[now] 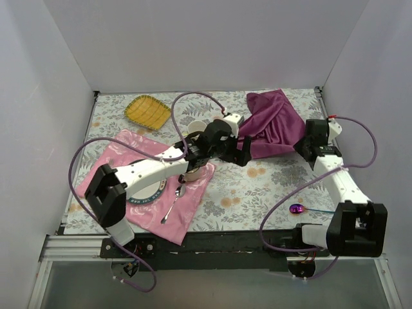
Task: Fold the napkin, place the utensils inside, and roll it up
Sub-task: Move the napkin to the centre of the board
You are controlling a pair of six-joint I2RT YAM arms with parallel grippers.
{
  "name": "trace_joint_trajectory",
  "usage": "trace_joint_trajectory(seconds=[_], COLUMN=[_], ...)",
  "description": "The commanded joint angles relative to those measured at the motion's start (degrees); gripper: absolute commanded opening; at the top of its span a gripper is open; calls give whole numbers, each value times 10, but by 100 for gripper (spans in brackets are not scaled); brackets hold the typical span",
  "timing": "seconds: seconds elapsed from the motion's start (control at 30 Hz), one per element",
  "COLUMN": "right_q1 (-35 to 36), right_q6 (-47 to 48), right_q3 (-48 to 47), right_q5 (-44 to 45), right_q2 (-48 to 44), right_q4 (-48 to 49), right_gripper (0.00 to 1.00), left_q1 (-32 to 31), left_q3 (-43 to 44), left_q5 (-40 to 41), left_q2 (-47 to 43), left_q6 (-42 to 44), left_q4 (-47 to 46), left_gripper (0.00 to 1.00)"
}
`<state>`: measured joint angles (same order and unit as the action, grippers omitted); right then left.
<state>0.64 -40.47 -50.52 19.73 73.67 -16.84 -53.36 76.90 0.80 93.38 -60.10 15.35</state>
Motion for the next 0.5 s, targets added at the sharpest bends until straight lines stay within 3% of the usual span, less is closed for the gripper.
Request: trace_joint_trajectory(seconds=[0.0, 0.1, 0.23, 0.3, 0.47], right_q1=[-18, -28, -53, -65, -78], right_q6=[50, 52, 62, 69, 82], right_q3=[68, 89, 100, 105, 118], right_q5=[54, 47, 39, 32, 15], right_q2=[-69, -95, -123, -140, -153], right_q4=[-54, -68, -77, -78, -67], right_gripper=[1, 1, 1, 1, 4], left_q1=[-4, -17, -24, -23, -23], left_q3=[59, 100, 141, 137, 80], left_q5=[26, 60, 182, 200, 209], left_q2=[91, 162, 235, 242, 202], left_q6=[-13, 15, 29, 31, 25], left_q4=[56, 81, 119, 120, 74], left_gripper=[87, 86, 84, 73, 71])
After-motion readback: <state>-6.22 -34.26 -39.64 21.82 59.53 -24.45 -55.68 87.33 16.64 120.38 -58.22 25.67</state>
